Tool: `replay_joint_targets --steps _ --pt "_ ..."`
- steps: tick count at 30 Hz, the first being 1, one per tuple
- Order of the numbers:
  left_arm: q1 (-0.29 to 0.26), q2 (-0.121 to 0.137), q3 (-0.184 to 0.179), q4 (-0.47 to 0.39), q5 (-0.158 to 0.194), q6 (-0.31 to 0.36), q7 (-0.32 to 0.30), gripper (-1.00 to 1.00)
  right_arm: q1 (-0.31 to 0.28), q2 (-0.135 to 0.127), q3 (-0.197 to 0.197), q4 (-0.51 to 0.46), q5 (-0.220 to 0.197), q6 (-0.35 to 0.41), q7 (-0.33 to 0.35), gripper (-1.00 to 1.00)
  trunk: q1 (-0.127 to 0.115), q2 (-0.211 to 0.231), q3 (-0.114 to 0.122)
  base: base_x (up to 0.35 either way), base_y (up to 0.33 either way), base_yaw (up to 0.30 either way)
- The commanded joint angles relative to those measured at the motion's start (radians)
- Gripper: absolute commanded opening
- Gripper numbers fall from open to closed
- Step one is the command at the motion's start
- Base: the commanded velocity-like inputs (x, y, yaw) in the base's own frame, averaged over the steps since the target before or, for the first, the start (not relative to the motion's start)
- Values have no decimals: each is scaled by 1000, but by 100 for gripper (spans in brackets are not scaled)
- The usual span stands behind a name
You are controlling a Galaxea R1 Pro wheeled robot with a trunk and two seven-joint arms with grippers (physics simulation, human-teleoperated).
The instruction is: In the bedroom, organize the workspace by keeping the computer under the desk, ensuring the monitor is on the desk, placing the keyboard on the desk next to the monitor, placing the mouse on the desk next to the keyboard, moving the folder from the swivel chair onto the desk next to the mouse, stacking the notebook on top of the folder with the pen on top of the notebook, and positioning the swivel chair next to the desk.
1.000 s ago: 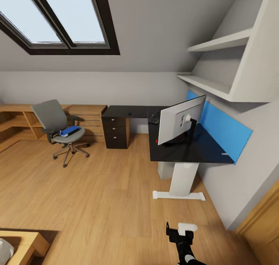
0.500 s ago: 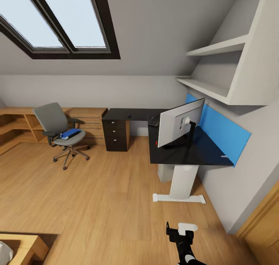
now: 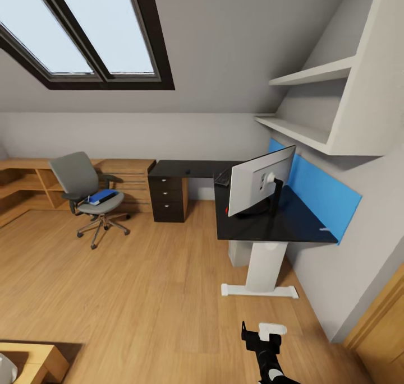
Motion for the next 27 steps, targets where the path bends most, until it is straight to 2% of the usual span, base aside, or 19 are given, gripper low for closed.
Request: replay_joint_targets --steps 1,13,22,25,27 --pt "-1 0 -3 0 2 -3 3 100 -1 -1 2 2 1 -3 -5 100 1 -2 -2 0 0 0" --pt "-1 0 -4 0 2 -7 2 100 -1 -4 4 1 4 -5 -5 100 1 -2 -1 0 0 0" --pt "-1 0 -3 1 2 -7 3 100 -3 1 5 -79 5 10 -12 100 1 -2 -1 0 0 0" --pt "-1 0 -3 0 2 -7 3 100 -3 4 5 -142 4 48 -13 100 1 -2 -1 0 0 0" --pt "-1 0 -3 0 2 -7 3 100 -3 9 6 -225 3 129 -14 100 1 -2 -1 0 0 0"
